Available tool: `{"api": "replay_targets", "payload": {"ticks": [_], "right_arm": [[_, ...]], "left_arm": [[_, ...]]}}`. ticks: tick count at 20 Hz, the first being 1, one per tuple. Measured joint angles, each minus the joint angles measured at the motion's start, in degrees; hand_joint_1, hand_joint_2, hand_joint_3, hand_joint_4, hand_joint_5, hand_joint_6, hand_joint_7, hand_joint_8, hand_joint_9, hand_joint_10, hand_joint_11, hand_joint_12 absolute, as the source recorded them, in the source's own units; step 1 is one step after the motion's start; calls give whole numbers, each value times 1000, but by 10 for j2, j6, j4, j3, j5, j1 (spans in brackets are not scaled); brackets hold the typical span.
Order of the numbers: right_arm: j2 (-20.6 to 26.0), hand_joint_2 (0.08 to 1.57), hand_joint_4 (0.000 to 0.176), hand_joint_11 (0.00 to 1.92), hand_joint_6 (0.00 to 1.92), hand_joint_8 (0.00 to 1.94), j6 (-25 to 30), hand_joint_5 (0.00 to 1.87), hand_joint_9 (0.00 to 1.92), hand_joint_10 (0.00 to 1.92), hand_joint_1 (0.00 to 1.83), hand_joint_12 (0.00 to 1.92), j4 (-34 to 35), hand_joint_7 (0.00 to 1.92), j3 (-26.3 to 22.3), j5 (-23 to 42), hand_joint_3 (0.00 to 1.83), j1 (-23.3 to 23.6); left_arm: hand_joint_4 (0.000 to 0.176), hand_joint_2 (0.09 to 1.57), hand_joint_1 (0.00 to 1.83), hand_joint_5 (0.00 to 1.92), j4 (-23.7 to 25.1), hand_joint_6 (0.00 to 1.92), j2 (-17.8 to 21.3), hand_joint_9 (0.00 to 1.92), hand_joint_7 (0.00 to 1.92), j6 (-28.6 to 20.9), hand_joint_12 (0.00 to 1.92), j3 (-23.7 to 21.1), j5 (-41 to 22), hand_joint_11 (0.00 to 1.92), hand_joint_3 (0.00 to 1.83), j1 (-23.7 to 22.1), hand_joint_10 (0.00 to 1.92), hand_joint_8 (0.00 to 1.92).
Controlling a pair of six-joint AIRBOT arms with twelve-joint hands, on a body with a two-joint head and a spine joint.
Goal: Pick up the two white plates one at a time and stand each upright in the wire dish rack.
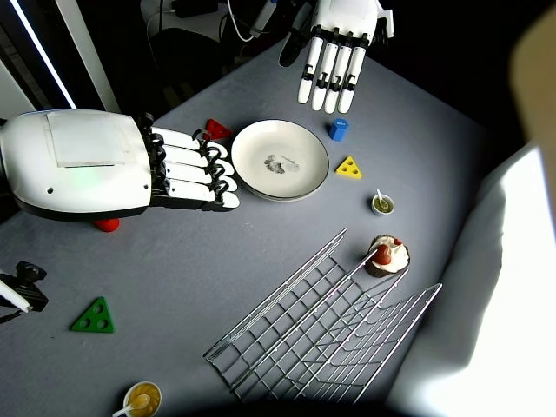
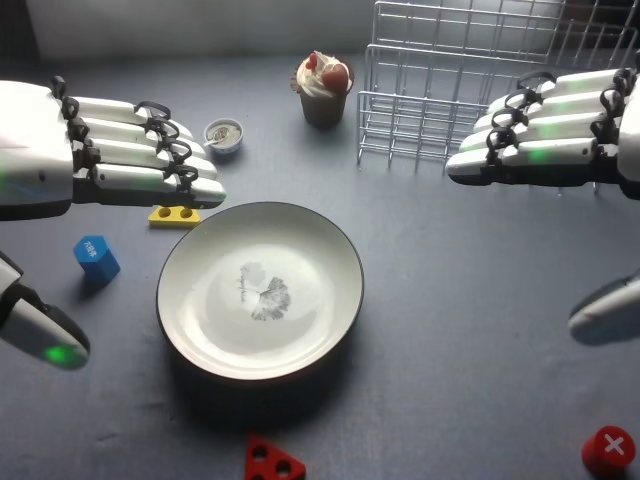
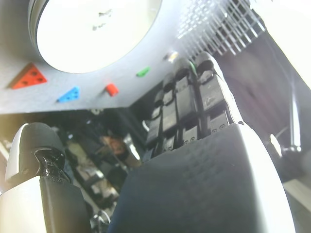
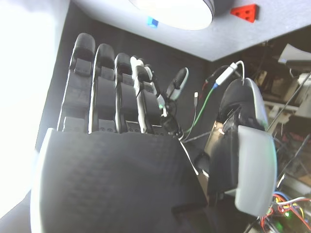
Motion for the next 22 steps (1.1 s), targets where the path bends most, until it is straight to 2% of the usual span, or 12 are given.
{"api": "replay_targets", "payload": {"ticks": [1,5,14,22], "right_arm": [[0,916,0,110,0,0,0,85,144,0,25,73,0,139,0,0,3,0],[0,921,0,120,7,5,0,107,160,4,37,62,-4,158,-4,-1,3,0],[1,949,0,130,8,6,0,119,174,6,37,45,-8,174,-6,0,6,-3],[2,952,0,157,8,10,0,136,174,8,31,42,-13,180,-10,0,2,-3]], "left_arm": [[0,853,44,112,0,0,0,147,151,0,129,0,-1,92,2,0,1,0],[0,864,12,106,0,3,0,148,146,0,112,0,-1,112,3,0,4,3],[0,867,4,86,-1,1,0,115,117,0,73,0,-11,84,1,0,0,0],[0,869,0,81,-39,7,0,103,114,0,48,-6,-13,66,1,8,5,6]]}}
